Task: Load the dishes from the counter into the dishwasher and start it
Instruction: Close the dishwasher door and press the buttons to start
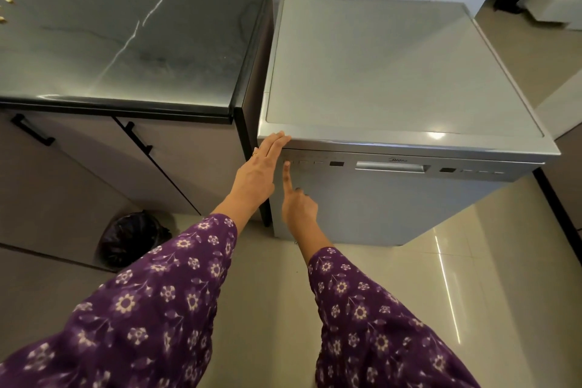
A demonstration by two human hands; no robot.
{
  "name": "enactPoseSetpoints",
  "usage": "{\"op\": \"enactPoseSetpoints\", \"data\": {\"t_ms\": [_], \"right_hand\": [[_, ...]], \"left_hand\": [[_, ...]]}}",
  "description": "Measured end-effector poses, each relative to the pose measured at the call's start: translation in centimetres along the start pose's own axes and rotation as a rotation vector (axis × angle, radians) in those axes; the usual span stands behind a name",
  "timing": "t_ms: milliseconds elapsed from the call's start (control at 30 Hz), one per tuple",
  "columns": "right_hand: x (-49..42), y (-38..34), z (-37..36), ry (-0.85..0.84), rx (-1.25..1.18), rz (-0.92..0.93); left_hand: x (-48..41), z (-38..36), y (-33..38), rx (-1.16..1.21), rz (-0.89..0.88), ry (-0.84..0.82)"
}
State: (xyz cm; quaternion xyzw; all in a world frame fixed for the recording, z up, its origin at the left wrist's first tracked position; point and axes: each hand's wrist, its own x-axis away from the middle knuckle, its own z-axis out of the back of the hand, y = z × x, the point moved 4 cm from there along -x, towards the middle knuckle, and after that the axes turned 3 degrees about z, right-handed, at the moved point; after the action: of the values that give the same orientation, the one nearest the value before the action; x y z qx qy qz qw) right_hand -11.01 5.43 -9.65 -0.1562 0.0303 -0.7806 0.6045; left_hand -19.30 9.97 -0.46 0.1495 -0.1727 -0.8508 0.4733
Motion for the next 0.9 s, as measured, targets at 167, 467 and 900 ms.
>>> {"op": "enactPoseSetpoints", "data": {"t_ms": [167,467,900], "right_hand": [[0.3,-0.1,0.2,-0.017,-0.057,-0.026],[0.7,-0.1,1.0,-0.015,-0.129,-0.106],[0.7,0.1,1.3,-0.107,-0.208,-0.085]], "left_hand": [[-0.1,0.3,0.3,-0.038,0.010,0.003],[-0.2,0.4,0.5,-0.087,0.013,0.012],[-0.3,1.7,1.8,-0.174,0.044,0.013]]}}
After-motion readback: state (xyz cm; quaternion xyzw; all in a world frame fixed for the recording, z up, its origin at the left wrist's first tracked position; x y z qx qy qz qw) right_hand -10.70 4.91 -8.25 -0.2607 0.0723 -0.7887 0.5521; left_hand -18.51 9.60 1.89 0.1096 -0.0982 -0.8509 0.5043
